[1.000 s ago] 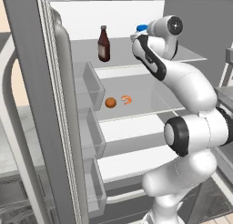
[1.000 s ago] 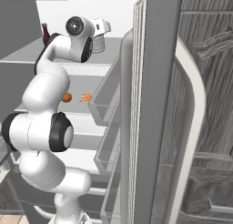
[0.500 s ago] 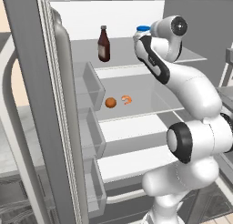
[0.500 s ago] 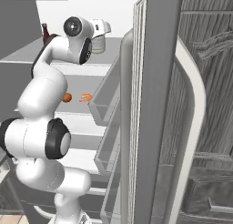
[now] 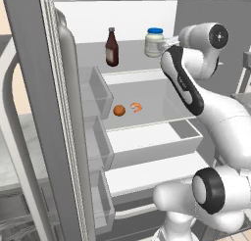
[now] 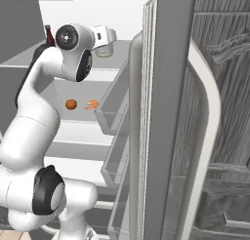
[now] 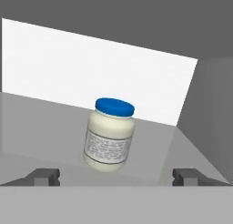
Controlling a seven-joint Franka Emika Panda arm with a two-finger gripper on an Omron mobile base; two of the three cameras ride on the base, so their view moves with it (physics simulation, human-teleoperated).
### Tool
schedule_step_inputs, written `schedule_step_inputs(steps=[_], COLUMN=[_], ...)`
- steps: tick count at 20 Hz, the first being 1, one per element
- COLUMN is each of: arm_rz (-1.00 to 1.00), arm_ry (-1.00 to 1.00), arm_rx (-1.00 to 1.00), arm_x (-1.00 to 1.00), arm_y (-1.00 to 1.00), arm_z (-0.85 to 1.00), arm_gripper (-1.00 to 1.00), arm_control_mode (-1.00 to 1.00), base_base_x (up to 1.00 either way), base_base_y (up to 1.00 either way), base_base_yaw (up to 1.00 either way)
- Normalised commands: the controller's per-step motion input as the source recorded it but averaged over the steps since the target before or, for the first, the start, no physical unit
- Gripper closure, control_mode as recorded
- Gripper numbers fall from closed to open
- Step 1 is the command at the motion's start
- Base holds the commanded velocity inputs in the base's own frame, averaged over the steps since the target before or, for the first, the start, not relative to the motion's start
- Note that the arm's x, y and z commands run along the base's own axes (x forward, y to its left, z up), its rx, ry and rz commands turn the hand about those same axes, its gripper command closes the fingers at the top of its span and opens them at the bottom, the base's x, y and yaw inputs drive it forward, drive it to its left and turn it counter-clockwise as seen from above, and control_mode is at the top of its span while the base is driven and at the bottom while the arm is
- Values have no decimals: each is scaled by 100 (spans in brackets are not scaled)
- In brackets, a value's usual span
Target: Place the mayonnaise and ketchup from the counter to the top shelf of the fridge. If the existing items in the fridge are on the top shelf, move them to other shelves.
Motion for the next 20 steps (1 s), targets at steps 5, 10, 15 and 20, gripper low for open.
schedule_step_inputs(steps=[5, 10, 15, 20], arm_rz=[13, 18, 10, 10], arm_ry=[-2, -2, -2, 0], arm_rx=[-1, -1, 0, 0], arm_x=[-100, -100, -100, -100], arm_y=[29, 22, 0, 2], arm_z=[37, 39, 21, -6], arm_gripper=[-100, -100, -100, -100], arm_control_mode=[-100, -100, -100, -100], base_base_x=[0, 0, 0, 0], base_base_y=[0, 0, 0, 0], base_base_yaw=[0, 0, 0, 0])
